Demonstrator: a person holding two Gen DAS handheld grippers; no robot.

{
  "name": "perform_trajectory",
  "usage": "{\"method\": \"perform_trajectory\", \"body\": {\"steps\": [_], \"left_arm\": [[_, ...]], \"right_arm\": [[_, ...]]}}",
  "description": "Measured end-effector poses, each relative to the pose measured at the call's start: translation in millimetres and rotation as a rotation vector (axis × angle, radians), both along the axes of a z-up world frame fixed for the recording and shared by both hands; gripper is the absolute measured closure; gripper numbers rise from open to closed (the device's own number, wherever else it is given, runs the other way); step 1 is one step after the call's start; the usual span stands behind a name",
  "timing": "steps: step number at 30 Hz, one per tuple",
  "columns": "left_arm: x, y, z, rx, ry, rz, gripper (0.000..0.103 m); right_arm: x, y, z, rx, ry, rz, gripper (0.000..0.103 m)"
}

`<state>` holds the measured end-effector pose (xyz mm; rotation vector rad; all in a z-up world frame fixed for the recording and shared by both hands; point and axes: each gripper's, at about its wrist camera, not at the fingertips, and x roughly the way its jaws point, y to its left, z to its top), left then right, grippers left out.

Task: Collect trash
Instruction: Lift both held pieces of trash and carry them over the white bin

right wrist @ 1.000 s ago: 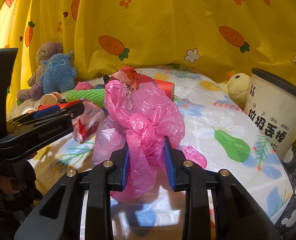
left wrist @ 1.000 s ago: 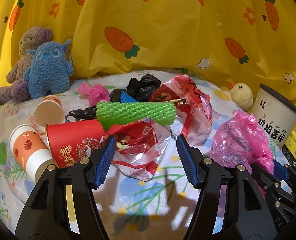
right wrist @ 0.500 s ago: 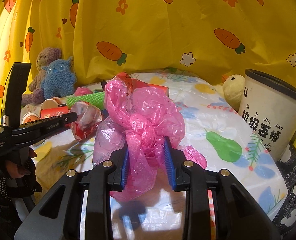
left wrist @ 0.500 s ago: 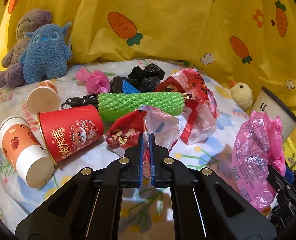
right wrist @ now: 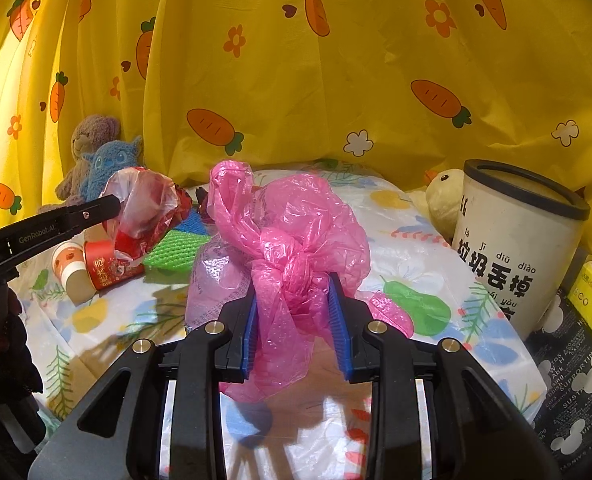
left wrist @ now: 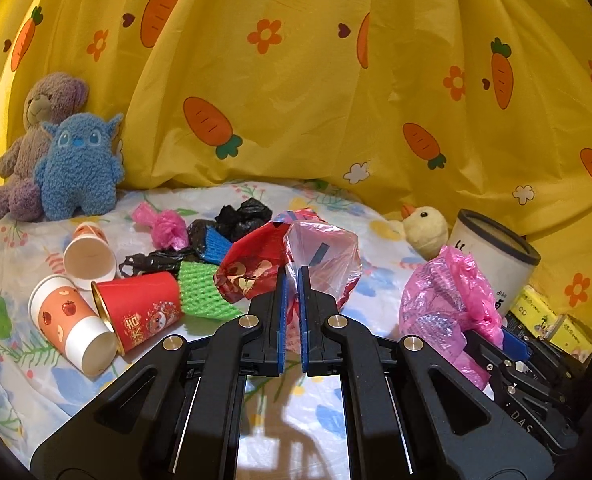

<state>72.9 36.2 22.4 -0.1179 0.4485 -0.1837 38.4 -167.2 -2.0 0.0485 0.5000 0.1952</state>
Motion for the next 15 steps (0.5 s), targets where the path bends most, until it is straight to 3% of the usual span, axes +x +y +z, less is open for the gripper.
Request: {"method": "perform_trajectory", "body": {"steps": [10, 15], "left_arm": [[14.9, -61.6, 18.2, 0.000, -0.045, -0.128, 0.098], [29.5, -110.7, 36.9, -0.010, -0.089, -0.238, 0.099]], "right_arm": [[1.6, -30.3, 20.0, -0.035, -0.061, -0.079, 0.071], [11.9, -67.5, 43.0, -0.069, -0.138, -0.205, 0.071]]}}
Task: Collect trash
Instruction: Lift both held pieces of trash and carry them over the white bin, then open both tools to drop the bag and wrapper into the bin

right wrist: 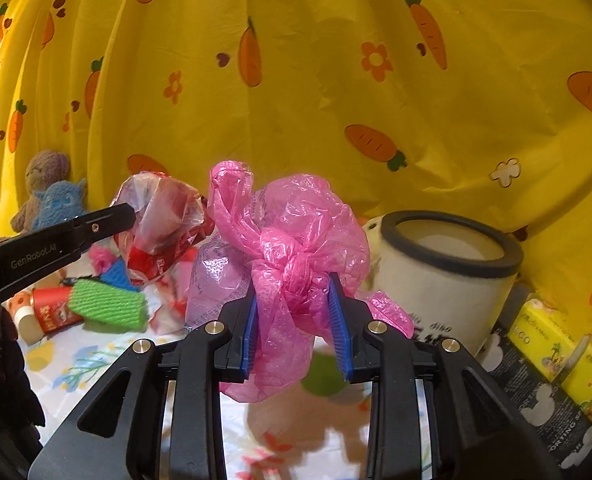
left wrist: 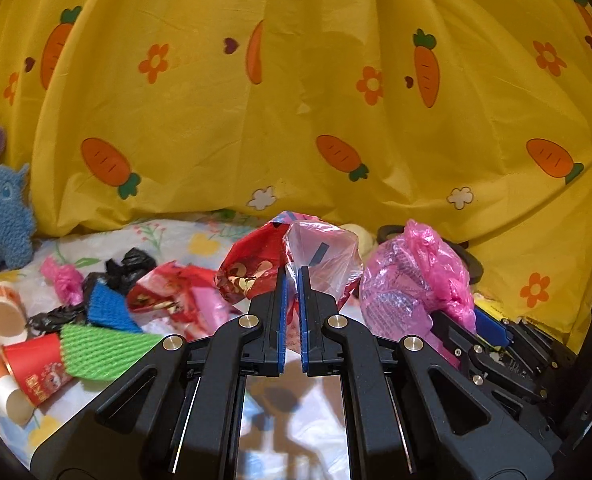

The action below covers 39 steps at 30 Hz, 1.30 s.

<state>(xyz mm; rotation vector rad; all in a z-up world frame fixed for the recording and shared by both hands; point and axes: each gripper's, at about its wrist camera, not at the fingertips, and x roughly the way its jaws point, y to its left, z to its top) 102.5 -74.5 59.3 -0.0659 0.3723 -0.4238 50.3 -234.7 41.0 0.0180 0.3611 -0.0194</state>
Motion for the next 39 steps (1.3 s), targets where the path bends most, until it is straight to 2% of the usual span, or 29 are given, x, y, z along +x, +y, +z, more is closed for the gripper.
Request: {"method": "perform_trajectory", "body": {"steps": [7, 15, 20, 30, 33, 34, 35, 37, 39], "left_arm": [[31.3, -81.1, 28.4, -0.014, -0.070, -0.145, 0.098], [77.9, -167.4, 28.0, -0.016, -0.079, -0.280, 0.098], [111.0, -206.2, 9.7, -0.006, -0.022, -0.341, 0.098], [138.2, -226.0, -20.3, -0.018, 0.099, -0.429, 0.096], [144.1, -226.5, -26.3, -0.035, 0.151, -0.474, 0.088], [144.8, -225.6, -27.7, -0.036, 0.155, -0.472, 0.077], [145.7, -223.3, -28.9, -0.045, 0.157, -0.467, 0.059], [146.0, -216.4, -29.1, -0.070, 0.154, -0.454, 0.039], [146.0, -208.8, -27.5, -0.084, 0.142, -0.432, 0.032]], "right_arm": [[28.3, -68.0, 28.2, -0.013, -0.080, -0.216, 0.071], [66.8, -123.5, 25.0, 0.001, -0.062, -0.342, 0.071], [85.0, -149.1, 16.4, 0.020, -0.032, -0.381, 0.070], [106.2, -170.8, -2.6, 0.052, 0.049, -0.401, 0.065], [110.8, -173.4, -5.8, 0.057, 0.063, -0.398, 0.059], [111.5, -173.8, -6.5, 0.058, 0.066, -0.396, 0.058], [111.8, -173.5, -7.3, 0.057, 0.068, -0.396, 0.055], [111.8, -174.3, -8.1, 0.058, 0.069, -0.397, 0.051], [111.6, -175.3, -8.9, 0.059, 0.069, -0.398, 0.049]]}}
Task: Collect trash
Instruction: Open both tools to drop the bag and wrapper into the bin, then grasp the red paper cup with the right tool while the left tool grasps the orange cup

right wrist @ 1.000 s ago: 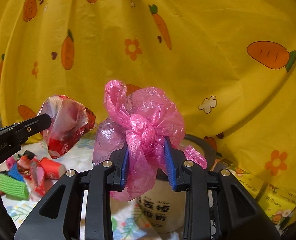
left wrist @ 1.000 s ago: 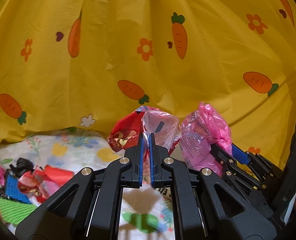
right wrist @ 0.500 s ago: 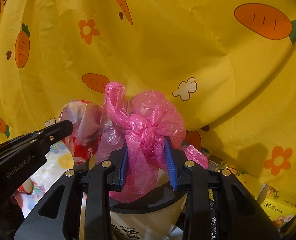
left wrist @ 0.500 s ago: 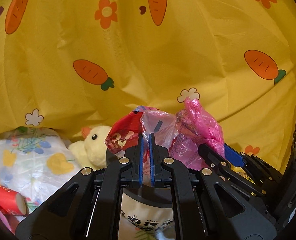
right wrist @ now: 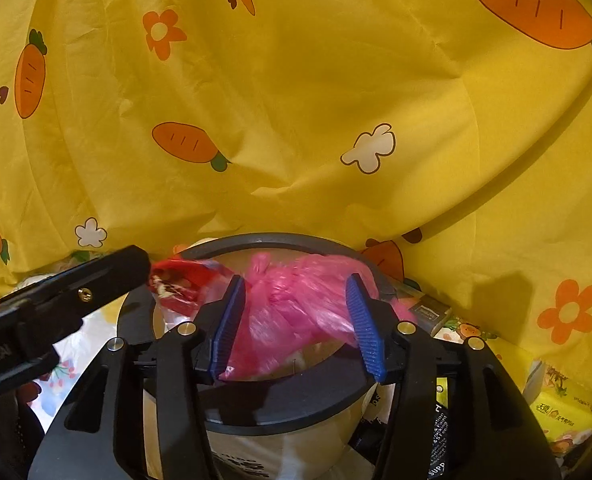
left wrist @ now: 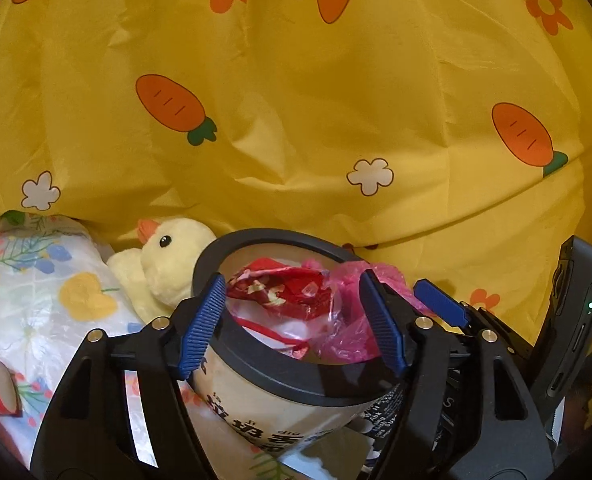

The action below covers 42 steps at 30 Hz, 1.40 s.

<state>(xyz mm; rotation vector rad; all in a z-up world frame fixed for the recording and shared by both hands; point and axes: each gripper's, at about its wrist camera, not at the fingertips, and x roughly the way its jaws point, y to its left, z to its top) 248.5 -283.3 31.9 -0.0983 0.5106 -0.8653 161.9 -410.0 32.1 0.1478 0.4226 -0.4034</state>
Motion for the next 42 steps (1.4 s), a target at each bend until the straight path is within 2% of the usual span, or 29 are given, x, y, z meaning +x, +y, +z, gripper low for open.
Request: {"method": "perform_trajectory", "body": {"steps": [2, 7, 11, 13, 15, 20, 22, 27, 31, 38, 42], "left_arm": [[-2.1, 8.2, 1.4, 0.012, -0.019, 0.043, 0.022], [-10.3, 37.8, 5.9, 0.026, -0.055, 0.169, 0.009], [-25.1, 68.3, 11.1, 0.030, -0.096, 0.271, 0.006], [-34.9, 81.3, 13.6, 0.058, -0.120, 0.327, 0.006], [-47.7, 94.3, 14.8, 0.087, -0.141, 0.381, 0.006], [-81.6, 128.5, 12.7, 0.097, -0.163, 0.458, 0.006], [-92.1, 140.1, 9.9, 0.116, -0.169, 0.497, 0.006], [-114.0, 177.1, 2.4, 0.137, -0.156, 0.586, 0.006], [-131.4, 214.4, -5.4, 0.158, -0.145, 0.699, 0.006], [-162.4, 293.1, -25.2, 0.245, -0.123, 0.921, 0.006], [-183.3, 341.6, -31.9, 0.252, -0.103, 1.044, 0.006]], "right_arm": [[-2.0, 0.1, 0.3, 0.001, -0.003, -0.005, 0.047], [-4.6, 2.0, 4.9, -0.001, -0.031, -0.013, 0.036], [-13.5, 10.1, 7.8, -0.009, -0.045, -0.009, 0.029], [-20.8, 17.9, 9.8, -0.018, -0.058, 0.005, 0.026], [-31.1, 27.6, 12.3, -0.032, -0.079, 0.011, 0.018], [-59.5, 52.5, 14.2, -0.031, -0.131, 0.038, 0.012], [-69.9, 62.8, 13.5, -0.020, -0.141, 0.055, 0.005], [-88.9, 92.4, 13.1, -0.015, -0.159, 0.126, 0.005], [-98.4, 116.8, 9.7, 0.018, -0.158, 0.203, 0.005], [-101.0, 179.1, -7.3, 0.021, -0.110, 0.359, 0.005], [-98.8, 213.8, -19.0, 0.044, -0.065, 0.435, 0.005]]}}
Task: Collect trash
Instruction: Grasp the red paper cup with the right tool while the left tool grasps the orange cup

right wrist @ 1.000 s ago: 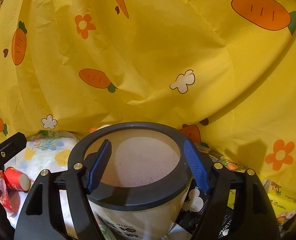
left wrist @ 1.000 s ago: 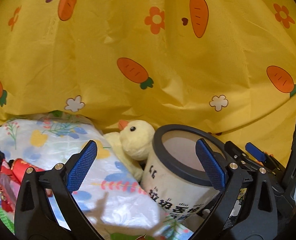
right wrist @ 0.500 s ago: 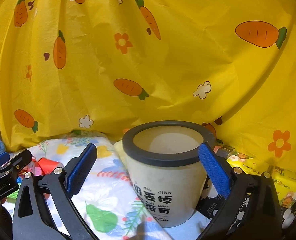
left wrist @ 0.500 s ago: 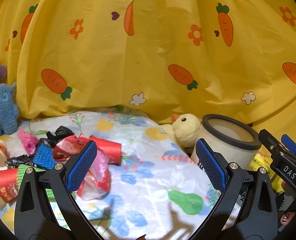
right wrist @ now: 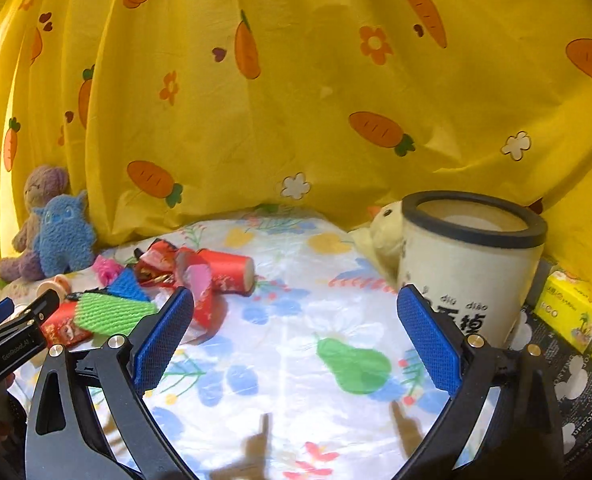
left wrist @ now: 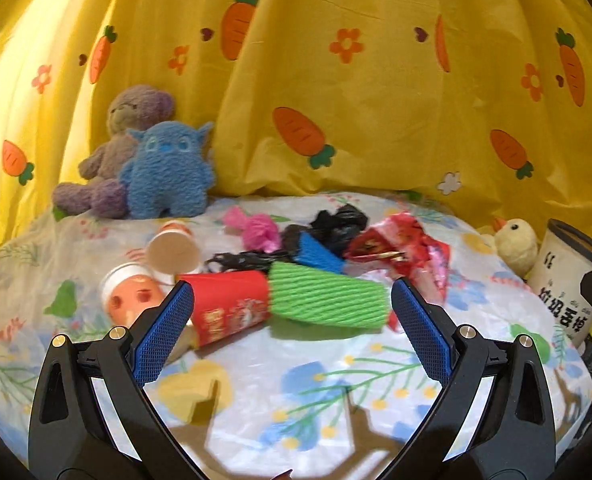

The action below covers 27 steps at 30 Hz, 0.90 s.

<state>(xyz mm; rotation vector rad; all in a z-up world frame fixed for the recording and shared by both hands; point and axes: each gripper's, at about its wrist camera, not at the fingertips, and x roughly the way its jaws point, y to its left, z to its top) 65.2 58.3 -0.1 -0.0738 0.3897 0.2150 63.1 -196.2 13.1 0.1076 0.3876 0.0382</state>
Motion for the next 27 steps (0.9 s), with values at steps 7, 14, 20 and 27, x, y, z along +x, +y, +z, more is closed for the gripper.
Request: {"method": "perform_trajectory", "body": {"steps": [7, 14, 20, 27], "left_arm": [[-30.1, 71.6, -2.4, -0.023, 0.007, 0.191, 0.006], [-51.6, 124.8, -4.1, -0.067, 0.005, 0.307, 0.006], [-52.7, 156.6, -6.4, -0.098, 0.007, 0.374, 0.006], [-52.3, 180.9, -10.1, -0.134, 0.003, 0.428, 0.006]], "right_arm": [[0.1, 82.4, -12.9, -0.028, 0.044, 0.194, 0.005], [5.6, 169.2, -23.4, -0.077, 0.080, 0.366, 0.007], [19.5, 219.7, -23.6, -0.104, 0.106, 0.434, 0.012], [36.2, 264.4, -32.3, -0.149, 0.161, 0.488, 0.030]]}}
